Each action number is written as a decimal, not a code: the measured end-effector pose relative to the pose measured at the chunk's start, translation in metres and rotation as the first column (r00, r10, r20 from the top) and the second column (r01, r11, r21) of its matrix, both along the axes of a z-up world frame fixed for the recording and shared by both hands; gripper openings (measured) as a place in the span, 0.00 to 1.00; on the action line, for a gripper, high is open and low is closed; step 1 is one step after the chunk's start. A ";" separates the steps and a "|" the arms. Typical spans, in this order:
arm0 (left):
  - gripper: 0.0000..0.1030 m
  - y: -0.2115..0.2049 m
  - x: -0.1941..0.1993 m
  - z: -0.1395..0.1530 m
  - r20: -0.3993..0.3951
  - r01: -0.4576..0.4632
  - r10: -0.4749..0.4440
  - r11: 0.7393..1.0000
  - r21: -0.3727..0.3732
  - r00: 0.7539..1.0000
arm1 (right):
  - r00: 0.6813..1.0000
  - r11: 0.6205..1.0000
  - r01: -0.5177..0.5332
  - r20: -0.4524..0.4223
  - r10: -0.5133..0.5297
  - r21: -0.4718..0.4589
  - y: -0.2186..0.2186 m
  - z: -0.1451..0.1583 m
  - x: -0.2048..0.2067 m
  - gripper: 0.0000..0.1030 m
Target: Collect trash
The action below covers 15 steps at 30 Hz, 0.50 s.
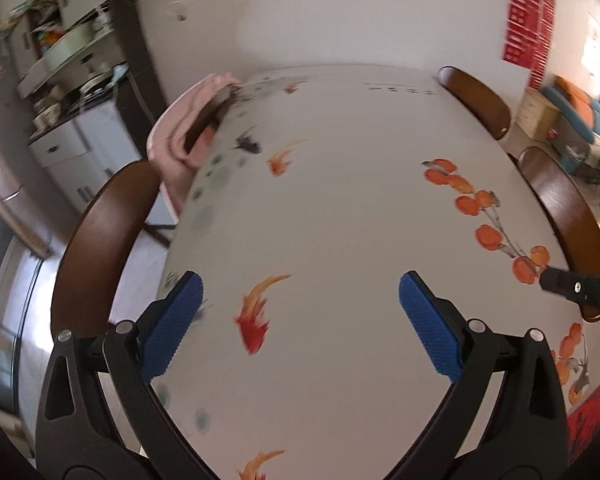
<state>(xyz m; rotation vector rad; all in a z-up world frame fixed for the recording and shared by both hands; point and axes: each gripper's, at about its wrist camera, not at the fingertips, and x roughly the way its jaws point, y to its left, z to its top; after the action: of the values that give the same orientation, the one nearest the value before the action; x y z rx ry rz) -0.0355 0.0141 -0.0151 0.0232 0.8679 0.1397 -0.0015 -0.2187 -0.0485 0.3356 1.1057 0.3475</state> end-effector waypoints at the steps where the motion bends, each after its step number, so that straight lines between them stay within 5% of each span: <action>1: 0.93 -0.001 0.003 0.002 0.004 0.024 -0.024 1.000 -0.004 1.000 | 1.000 1.000 0.014 0.004 -0.014 -0.007 -0.001 0.001 -0.001 0.71; 15: 0.93 -0.017 0.024 -0.004 0.003 0.182 -0.182 0.981 -0.068 0.983 | 0.991 0.988 0.135 0.031 -0.133 -0.075 0.008 0.008 -0.032 0.71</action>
<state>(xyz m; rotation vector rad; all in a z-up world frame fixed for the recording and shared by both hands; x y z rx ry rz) -0.0113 -0.0024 -0.0189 0.0395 0.8688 -0.0613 -0.0336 -0.2104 -0.0403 0.3339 1.0623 0.1893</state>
